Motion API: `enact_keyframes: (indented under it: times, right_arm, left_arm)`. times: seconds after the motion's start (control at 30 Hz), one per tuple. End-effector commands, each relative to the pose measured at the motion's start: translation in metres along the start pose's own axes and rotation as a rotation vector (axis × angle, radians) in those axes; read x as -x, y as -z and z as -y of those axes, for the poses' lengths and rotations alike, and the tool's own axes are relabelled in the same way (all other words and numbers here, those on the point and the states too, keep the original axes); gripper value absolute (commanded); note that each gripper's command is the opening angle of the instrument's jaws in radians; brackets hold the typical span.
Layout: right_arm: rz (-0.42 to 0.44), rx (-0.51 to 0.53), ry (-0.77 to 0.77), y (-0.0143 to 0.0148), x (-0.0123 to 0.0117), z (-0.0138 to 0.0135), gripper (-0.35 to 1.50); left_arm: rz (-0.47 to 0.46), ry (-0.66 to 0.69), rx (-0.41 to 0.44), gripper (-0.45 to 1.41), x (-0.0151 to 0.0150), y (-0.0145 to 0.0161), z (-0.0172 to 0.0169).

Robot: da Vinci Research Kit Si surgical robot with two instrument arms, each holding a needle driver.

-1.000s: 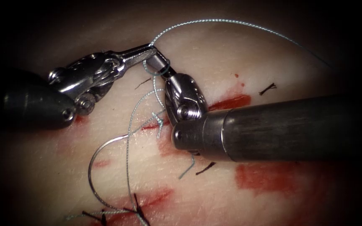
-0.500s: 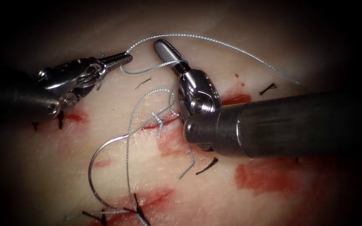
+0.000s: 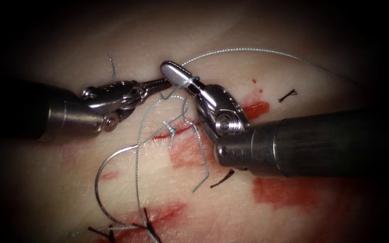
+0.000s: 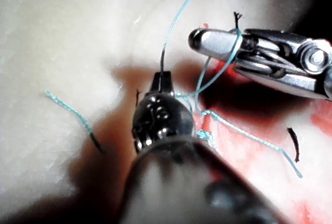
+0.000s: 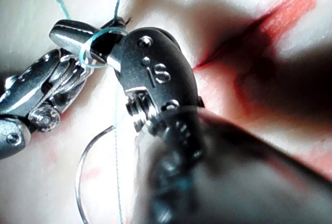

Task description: Wound Closure

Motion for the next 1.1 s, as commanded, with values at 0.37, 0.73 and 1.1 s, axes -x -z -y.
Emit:
enact_keyframes:
  times: [0.37,0.73,1.1]
  right_arm:
    - [0.340,-0.106,-0.099,0.0014,0.0002,0.0005,-0.35]
    - [0.895,0.157,-0.127,0.0001,0.0014,0.0020,-0.35]
    - [1.160,0.433,-0.009,0.0008,0.0027,0.0035,-0.35]
  left_arm:
    - [-0.017,-0.091,0.139,-0.45,-0.0005,-0.0014,-0.0010]
    - [-0.036,-0.164,0.228,-0.45,0.0004,-0.0024,-0.0037]
    - [-0.029,-0.184,0.245,-0.45,0.0006,-0.0026,-0.0043]
